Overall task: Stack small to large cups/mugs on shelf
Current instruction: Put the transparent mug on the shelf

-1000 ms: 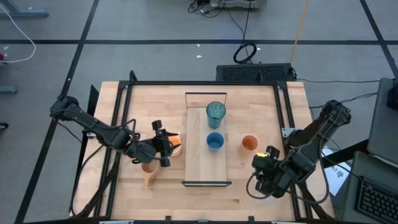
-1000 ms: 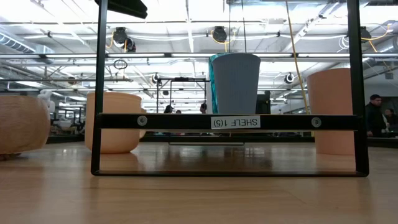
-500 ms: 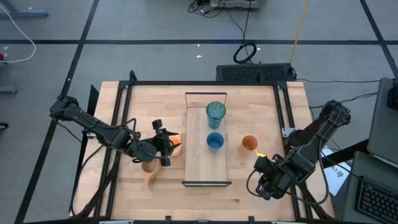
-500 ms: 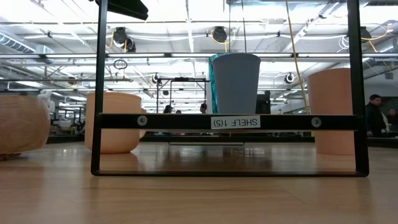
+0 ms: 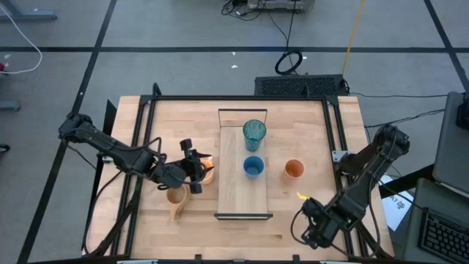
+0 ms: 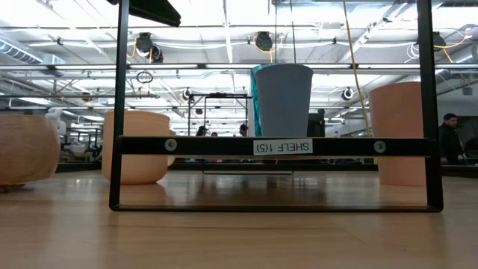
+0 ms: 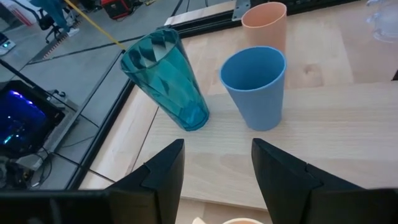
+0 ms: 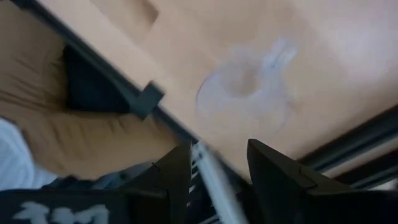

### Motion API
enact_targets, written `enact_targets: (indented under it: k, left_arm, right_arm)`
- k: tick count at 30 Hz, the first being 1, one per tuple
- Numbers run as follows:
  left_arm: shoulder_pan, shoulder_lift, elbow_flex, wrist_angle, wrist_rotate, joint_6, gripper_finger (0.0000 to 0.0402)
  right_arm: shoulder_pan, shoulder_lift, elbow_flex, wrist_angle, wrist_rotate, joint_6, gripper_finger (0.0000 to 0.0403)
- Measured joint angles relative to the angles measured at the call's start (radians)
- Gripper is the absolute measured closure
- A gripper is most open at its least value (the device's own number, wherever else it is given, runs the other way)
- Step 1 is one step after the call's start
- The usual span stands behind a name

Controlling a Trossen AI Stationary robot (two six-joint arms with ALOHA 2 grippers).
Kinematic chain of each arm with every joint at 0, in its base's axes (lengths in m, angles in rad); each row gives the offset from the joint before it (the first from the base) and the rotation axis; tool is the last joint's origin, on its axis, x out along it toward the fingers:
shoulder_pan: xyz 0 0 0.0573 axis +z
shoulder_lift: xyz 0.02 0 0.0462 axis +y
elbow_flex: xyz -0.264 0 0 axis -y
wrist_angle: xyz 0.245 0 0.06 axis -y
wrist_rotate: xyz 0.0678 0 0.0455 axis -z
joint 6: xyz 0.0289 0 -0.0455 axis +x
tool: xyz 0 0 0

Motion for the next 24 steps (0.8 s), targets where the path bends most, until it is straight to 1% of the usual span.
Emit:
enact_targets:
  k: [3, 9, 12, 16, 20, 22, 24]
  left_arm:
    - [0.017, 0.0, 0.0, 0.0, 0.017, 0.014, 0.0213]
    - [0.051, 0.0, 0.0, 0.0, 0.041, 0.024, 0.0213]
    - [0.057, 0.0, 0.0, 0.0, 0.044, 0.037, 0.0213]
    - [0.065, 0.0, 0.0, 0.0, 0.044, 0.045, 0.0213]
    - [0.065, 0.0, 0.0, 0.001, 0.044, 0.06, 0.0213]
    - [0.065, 0.0, 0.0, 0.003, 0.061, 0.07, 0.0213]
    - [0.065, 0.0, 0.0, 0.002, 0.068, 0.074, 0.0213]
  right_arm:
    - [0.027, 0.006, 0.0, 0.052, -0.026, 0.076, 0.0255]
    - [0.075, 0.009, 0.001, 0.158, -0.023, 0.249, 0.0255]
    - [0.092, 0.032, 0.001, 0.178, -0.023, 0.306, 0.0261]
    - [0.101, 0.063, 0.001, 0.207, -0.019, 0.332, 0.0272]
    - [0.096, 0.087, 0.001, 0.209, -0.016, 0.308, 0.0281]
    - [0.088, 0.089, 0.001, 0.204, -0.013, 0.302, 0.0283]
    - [0.083, 0.09, 0.001, 0.199, 0.007, 0.294, 0.0284]
